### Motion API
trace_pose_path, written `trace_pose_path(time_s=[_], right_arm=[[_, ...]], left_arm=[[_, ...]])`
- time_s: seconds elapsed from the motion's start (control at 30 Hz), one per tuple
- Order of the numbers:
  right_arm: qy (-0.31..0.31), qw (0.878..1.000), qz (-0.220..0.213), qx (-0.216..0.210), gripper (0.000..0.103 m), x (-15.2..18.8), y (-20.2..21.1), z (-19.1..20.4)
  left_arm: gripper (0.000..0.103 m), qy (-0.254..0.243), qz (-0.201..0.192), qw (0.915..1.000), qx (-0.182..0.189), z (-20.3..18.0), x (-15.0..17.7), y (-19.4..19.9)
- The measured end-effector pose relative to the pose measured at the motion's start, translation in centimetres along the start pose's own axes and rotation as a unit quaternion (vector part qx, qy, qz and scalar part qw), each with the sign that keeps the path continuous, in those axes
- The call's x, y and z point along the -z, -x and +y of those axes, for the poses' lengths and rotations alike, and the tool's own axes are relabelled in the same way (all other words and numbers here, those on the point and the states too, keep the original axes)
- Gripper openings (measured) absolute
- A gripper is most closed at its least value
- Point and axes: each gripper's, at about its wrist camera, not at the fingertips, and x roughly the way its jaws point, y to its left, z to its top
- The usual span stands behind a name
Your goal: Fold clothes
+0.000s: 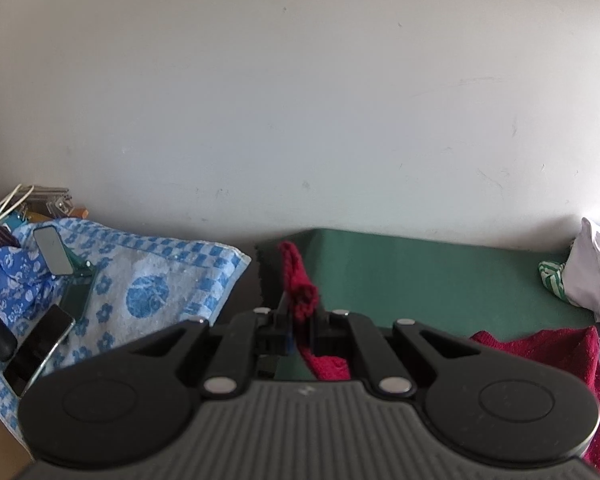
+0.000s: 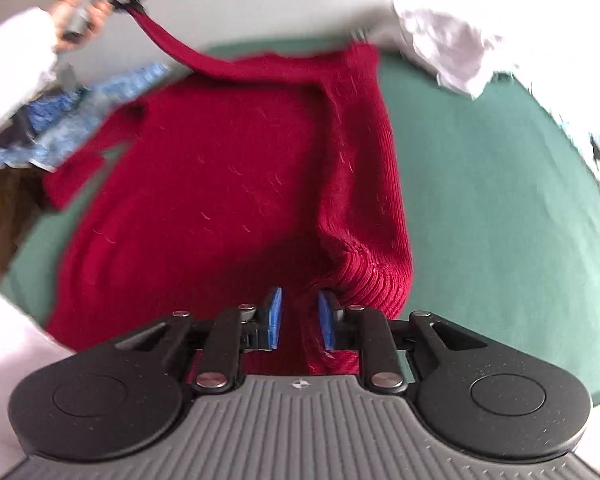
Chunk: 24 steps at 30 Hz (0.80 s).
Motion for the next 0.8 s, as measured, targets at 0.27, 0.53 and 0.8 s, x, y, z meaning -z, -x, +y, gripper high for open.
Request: trace_pose_path(time_s=[0.27, 0.53, 0.8], right_arm=[[-0.061, 0.989, -0.038, -0.131, 0.041, -2.8, 2.7, -3.1], [0.029, 0.997, 0.025, -0.061, 0.045, -2.8, -1.1, -1.7], [0.117, 0.993, 0.022, 0.012, 0.022, -0.5, -1.9, -0.6]], left_arm=[[0.001, -0.05, -0.038, 0.9962, 0.06, -2.9, 1.0, 3.9], [0.002, -0.104, -0.056, 0.991, 0.063, -6.4, 3.0, 6.6], [0.003, -0.123, -0.04, 0.9899, 0.058, -8.3, 4.6, 6.4]])
